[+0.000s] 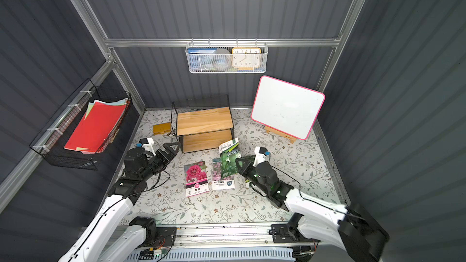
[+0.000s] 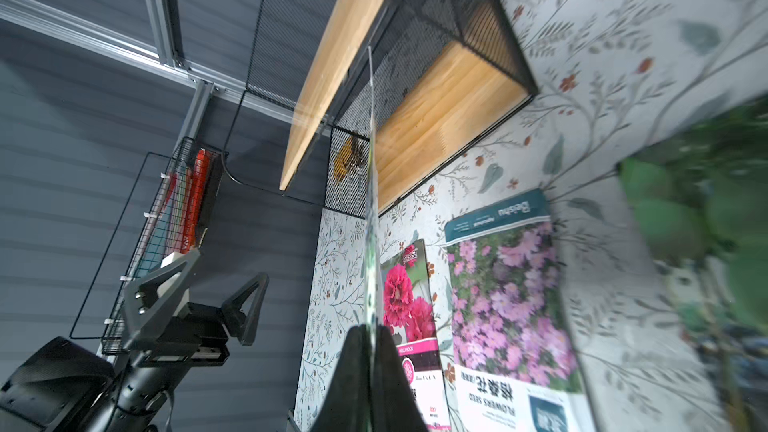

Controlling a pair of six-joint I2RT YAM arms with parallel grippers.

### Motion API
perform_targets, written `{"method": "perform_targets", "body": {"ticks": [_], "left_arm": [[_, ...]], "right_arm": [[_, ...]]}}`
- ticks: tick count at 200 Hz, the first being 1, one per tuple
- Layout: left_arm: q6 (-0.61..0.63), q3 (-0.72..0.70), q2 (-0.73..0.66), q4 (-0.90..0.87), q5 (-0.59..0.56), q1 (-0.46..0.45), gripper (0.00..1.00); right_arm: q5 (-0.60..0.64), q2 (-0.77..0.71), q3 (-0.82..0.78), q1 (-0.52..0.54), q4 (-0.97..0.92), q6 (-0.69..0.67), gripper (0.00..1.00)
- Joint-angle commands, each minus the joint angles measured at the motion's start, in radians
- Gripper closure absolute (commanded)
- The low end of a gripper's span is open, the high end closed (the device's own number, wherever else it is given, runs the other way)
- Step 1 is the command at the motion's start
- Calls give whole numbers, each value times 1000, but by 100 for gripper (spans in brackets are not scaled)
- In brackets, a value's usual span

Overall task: Take the seed bag off the shelf
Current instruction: Pick up the seed packet from the shelf, then place the seed packet at the center of the board.

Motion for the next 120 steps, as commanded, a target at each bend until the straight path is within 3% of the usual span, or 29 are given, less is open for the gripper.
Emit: {"method": "perform_targets", "body": {"ticks": [1,31,53,86,120], "left_arm": [[28,14,-3,-8,-1,-2,0],[23,4,13,15,10,-3,0],[23,5,23,25,18,-3,0],[25,9,28,30,18,-3,0],[26,6,27,25,14,-3,0]], "right_arm": [[152,-226,-47,-14,-376,-26,100],[166,-511,-72,-100,-671,-30,100],[129,-608,-77,-184,-790,-46,100],[64,-558,-102,-287,-775,-82,100],[-89,-428,-107,-461,-668,-149,100]]}}
